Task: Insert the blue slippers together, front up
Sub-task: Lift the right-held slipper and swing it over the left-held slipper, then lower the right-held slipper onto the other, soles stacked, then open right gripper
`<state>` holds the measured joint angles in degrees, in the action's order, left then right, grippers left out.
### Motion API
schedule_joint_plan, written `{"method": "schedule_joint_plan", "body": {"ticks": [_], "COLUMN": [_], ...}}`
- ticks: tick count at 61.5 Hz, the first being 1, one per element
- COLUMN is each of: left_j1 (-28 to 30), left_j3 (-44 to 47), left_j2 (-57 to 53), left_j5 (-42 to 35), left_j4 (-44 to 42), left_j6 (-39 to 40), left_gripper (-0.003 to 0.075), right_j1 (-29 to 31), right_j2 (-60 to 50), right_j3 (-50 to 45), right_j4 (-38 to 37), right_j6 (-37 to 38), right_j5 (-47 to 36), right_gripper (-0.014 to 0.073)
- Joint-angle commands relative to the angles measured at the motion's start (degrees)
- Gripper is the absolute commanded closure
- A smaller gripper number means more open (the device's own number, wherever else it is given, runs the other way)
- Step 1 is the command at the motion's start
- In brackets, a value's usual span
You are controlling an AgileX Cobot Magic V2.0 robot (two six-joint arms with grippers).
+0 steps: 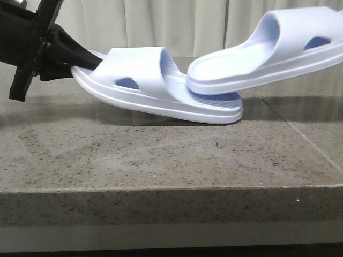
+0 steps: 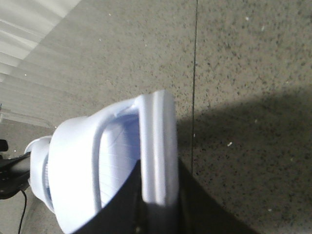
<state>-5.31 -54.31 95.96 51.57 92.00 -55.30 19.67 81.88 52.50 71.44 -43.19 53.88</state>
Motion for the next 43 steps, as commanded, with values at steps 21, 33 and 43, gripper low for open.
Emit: {"method": "schedule_joint_plan", "body": {"ticks": [21,33,43], "left_j1": [-1.1,-3.0,-3.1], "left_j3": [-1.2,-1.2,-1.2], "left_j2": [-2.1,-2.1,-2.1], "left_j5": [-0.5,-1.2,-1.3], "left_j4": [3.7,3.7,3.7], "left_j6": [0.1,0.1,0.1], "left_gripper": [0.0741,0.0741,0.0741], "right_j1": [-30.4,-36.5,-36.5], "right_j2": [3.1,4.0,4.0], "right_j3": [-1.1,0.5,0.5], "right_j4": [11.7,12.5,12.5], "right_j6": [-1.5,-3.1,-3.3], "right_j5": [-21.3,-22.7,-22.7], "right_gripper": [0.0706,0.0706,0.0706]}}
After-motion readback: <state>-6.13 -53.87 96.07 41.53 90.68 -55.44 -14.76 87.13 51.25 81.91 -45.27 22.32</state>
